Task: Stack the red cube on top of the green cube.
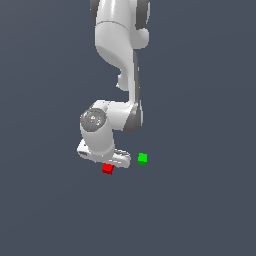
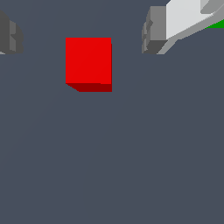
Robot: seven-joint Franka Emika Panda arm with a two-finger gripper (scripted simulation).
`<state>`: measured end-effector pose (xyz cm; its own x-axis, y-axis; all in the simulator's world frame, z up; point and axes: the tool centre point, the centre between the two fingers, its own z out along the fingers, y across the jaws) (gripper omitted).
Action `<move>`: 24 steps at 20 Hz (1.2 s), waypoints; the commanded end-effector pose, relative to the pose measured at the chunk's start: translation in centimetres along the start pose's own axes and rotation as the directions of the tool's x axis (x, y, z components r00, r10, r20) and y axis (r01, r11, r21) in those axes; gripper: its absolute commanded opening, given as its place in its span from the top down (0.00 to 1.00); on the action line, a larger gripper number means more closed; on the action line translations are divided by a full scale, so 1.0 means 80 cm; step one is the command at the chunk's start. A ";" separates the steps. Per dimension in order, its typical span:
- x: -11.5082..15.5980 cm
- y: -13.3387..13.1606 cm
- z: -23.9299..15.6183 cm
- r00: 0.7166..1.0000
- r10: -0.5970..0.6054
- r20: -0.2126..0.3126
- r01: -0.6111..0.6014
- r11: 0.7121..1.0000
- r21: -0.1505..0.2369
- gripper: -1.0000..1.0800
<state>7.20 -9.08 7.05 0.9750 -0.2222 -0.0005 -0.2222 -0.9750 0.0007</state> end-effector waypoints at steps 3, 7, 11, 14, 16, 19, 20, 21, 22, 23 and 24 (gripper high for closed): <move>0.001 0.001 0.001 1.000 0.002 0.000 -0.002 1.000 0.000 0.04; 0.001 0.001 0.009 1.000 0.002 0.000 -0.002 1.000 0.000 0.04; 0.001 0.001 0.032 1.000 0.002 0.000 -0.002 1.000 0.000 0.04; 0.000 0.000 0.052 1.000 0.002 0.000 -0.002 1.000 0.000 0.04; 0.000 0.001 0.060 1.000 0.003 -0.001 -0.003 1.000 0.001 0.04; 0.001 0.001 0.064 1.000 0.003 -0.001 -0.003 1.000 0.001 0.04; 0.002 0.001 0.064 1.000 0.003 -0.001 -0.003 1.000 0.001 0.04; 0.002 0.001 0.063 1.000 0.003 -0.001 -0.003 1.000 0.001 0.04; 0.002 0.001 0.063 1.000 0.003 -0.001 -0.003 1.000 0.001 1.00; 0.002 0.001 0.063 1.000 0.003 -0.001 -0.003 1.000 0.001 1.00; 0.002 0.001 0.063 1.000 0.003 -0.001 -0.003 1.000 0.001 1.00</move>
<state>7.30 -9.18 1.97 0.9743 -0.2251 -0.0007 -0.2251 -0.9743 -0.0001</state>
